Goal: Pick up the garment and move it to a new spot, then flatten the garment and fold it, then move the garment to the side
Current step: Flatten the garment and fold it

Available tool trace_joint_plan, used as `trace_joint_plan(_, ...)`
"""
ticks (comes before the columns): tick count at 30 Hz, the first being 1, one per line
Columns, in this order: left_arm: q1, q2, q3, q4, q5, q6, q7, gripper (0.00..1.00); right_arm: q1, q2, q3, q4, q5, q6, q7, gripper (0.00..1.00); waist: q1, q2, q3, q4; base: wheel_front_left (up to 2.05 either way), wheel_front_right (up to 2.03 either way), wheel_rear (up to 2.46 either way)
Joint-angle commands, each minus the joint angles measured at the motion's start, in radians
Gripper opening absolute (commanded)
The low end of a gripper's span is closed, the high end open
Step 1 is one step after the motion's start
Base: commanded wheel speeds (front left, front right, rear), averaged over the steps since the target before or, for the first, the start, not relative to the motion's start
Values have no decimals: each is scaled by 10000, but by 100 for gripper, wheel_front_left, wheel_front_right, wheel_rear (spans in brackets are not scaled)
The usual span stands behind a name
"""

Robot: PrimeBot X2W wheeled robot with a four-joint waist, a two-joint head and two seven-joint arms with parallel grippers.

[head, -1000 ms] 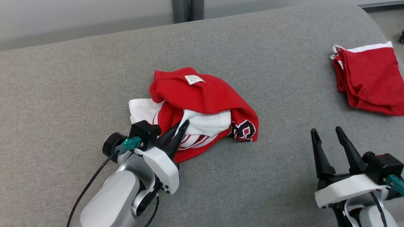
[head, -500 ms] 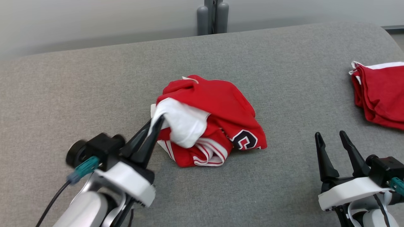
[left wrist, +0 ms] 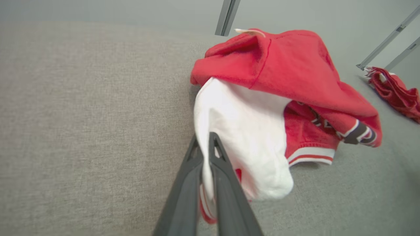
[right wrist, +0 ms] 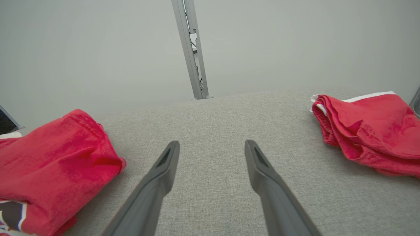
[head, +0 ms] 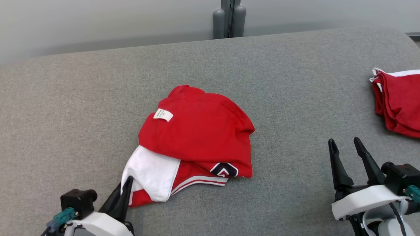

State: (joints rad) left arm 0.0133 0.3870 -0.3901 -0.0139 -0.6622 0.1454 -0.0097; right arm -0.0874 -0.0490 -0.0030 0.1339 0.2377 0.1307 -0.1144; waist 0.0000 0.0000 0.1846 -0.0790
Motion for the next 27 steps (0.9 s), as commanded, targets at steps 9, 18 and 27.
trace_joint_plan(9,-508,-505,-75,891,420,-53,-1301,100,129,-40,-81,-139,-150,0,142,100,0,0,-275,3,0,0,0)
trace_joint_plan(18,-837,-577,759,400,1504,674,-2493,100,463,-42,-84,-403,-402,0,430,100,0,0,-941,208,0,0,0)
trace_joint_plan(27,-198,-253,1092,230,1652,799,-2442,100,772,-42,-37,-722,-510,0,758,100,0,0,-1299,325,0,0,0)
